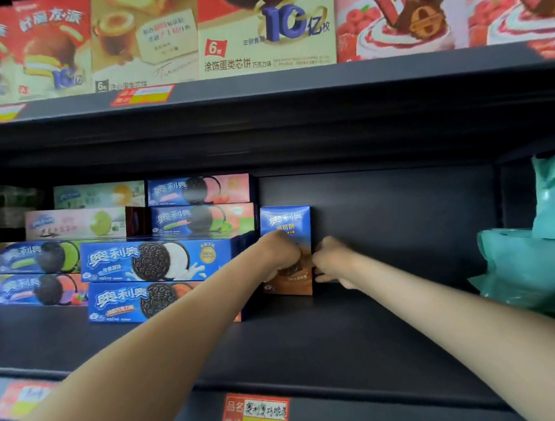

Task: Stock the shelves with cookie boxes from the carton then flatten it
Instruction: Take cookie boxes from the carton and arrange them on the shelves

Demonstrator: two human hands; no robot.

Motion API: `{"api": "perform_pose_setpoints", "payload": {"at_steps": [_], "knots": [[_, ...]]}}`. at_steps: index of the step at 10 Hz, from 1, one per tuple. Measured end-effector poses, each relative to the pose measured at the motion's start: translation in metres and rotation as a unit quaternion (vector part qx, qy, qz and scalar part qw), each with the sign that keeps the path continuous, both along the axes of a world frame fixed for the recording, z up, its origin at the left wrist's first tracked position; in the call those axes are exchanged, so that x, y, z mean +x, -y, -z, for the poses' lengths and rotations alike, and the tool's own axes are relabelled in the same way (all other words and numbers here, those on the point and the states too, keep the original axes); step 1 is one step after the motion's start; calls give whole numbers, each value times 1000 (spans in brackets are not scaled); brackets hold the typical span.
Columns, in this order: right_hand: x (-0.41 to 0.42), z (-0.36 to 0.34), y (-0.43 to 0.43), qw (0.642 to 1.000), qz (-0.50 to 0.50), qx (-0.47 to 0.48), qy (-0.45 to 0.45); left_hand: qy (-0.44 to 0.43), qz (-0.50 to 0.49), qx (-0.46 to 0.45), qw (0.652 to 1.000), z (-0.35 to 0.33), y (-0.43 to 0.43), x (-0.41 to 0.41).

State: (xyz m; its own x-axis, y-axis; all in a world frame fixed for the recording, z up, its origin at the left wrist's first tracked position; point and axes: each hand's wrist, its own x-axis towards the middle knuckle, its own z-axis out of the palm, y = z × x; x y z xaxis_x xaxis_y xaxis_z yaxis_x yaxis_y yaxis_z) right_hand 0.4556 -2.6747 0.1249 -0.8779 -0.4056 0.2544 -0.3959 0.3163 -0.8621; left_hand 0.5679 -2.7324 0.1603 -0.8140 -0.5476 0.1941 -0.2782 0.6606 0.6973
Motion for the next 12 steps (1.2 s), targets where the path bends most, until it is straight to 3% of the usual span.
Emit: {"api": "perform_pose_setpoints", "payload": {"at_steps": [1, 2, 3, 4, 5, 6, 8, 10, 12], "knots": [[2, 0, -1, 1000, 5, 5, -10, 65, 6, -127, 990, -4, -4, 6], [5, -2, -2, 1000, 3, 17, -11, 75, 11, -161, 984, -2, -6, 9], [13, -4, -5, 999, 3, 32, -9, -5, 38, -78, 996, 5, -7, 13], [28, -8, -12, 998, 20, 49, -31, -19, 31, -30, 999, 8, -12, 23], [48, -15, -25, 989, 65, 100, -89, 35, 52, -166, 984, 9, -18, 48], [78, -22, -36, 976, 112, 134, -132, -81, 62, -109, 989, 17, -6, 66], [179, 0, -36, 973, 43, 52, -222, -251, 83, -89, 960, 48, 22, 149], [294, 53, -1, 950, -70, 15, -305, -350, 45, -10, 936, 108, 63, 250], [357, 153, 54, 952, -193, 55, -233, -253, -18, 30, 967, 219, 95, 325]]}}
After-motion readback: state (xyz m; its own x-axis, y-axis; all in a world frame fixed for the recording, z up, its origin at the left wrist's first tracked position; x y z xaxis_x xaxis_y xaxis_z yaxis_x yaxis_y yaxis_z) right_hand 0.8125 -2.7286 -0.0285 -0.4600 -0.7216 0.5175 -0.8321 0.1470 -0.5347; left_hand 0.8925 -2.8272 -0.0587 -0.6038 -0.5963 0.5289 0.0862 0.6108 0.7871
